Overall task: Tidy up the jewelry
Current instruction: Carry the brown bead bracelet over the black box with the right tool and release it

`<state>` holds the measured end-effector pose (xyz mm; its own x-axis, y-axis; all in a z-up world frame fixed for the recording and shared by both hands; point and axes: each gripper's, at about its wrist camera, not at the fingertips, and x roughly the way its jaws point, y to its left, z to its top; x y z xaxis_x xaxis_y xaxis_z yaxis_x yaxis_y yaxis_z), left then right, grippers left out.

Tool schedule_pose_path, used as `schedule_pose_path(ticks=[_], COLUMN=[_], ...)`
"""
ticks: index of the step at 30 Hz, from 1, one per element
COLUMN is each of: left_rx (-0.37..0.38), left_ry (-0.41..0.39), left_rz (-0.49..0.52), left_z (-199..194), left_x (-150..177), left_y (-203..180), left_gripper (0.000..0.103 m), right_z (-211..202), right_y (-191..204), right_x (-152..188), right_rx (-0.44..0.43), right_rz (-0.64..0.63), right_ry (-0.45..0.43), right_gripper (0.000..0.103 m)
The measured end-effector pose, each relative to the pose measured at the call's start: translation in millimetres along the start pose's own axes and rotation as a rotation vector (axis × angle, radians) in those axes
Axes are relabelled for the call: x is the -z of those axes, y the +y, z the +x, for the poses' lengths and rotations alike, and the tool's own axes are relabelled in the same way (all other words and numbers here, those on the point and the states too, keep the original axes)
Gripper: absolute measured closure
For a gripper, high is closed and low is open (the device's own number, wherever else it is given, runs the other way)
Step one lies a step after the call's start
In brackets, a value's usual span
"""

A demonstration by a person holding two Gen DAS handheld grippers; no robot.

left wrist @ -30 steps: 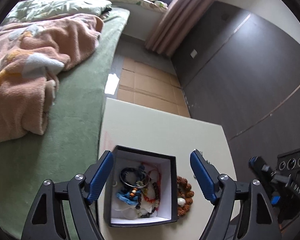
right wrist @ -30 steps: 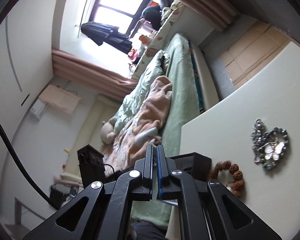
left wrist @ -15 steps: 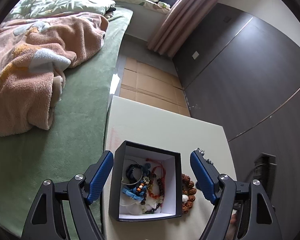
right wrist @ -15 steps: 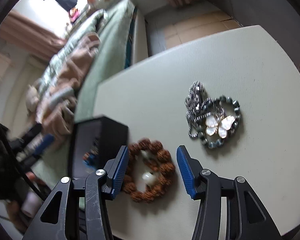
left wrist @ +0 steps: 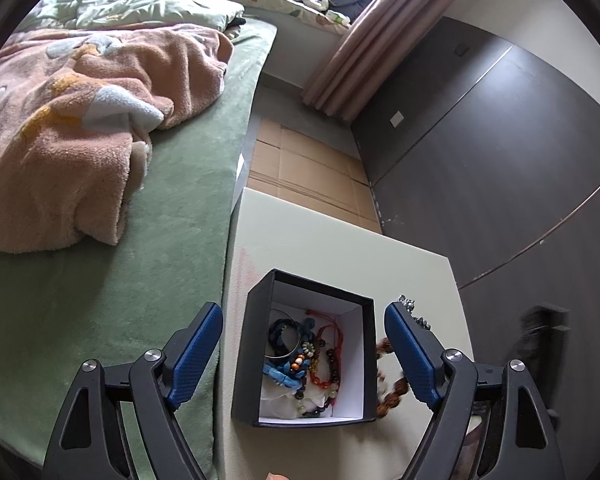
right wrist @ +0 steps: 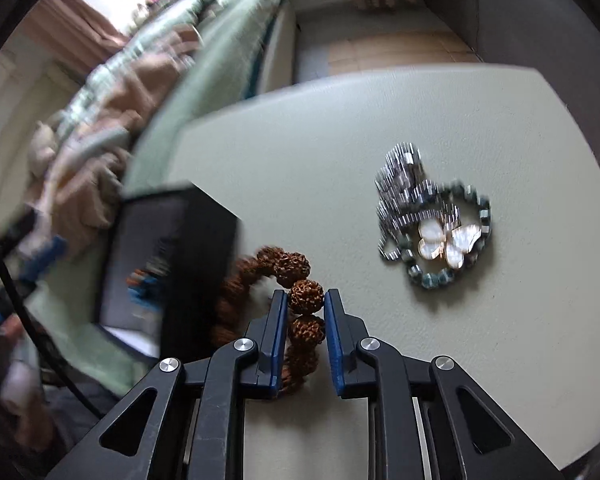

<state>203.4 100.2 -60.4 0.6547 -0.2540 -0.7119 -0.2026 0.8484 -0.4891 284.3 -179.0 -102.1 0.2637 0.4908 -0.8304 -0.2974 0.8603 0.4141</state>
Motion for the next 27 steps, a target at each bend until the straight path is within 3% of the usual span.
schedule_pose_path(ticks=[7, 12, 19, 27], left_rx=[0.008, 0.019, 0.025, 0.034], left_ry=[-0.014, -0.034, -0.078, -0.076], left_rz=[-0.012, -0.029, -0.085, -0.129], left_z=[-5.9, -11.3, -22.3, -21.6], left_x=[2.9, 1.8, -2.9, -5.7], left_y=[4.1, 6.5, 19.7, 32.3], left_gripper=[0.019, 0.019, 0.019, 0.019], right_z=[-65.9, -92.8, -80.0, -31.1], right_y=[21.4, 44.3, 88.4, 94.6], right_x=[-0.2, -1.7, 1.5, -3.4], right_rx=[-0.116, -0.22, -0.329, -0.393], right_rz=[-0.015, -0.028, -0.066, -0.015], right_ry=[-0.183, -0.26, -0.242, -0.119], right_gripper=[0.083, 0.083, 0.083, 0.083])
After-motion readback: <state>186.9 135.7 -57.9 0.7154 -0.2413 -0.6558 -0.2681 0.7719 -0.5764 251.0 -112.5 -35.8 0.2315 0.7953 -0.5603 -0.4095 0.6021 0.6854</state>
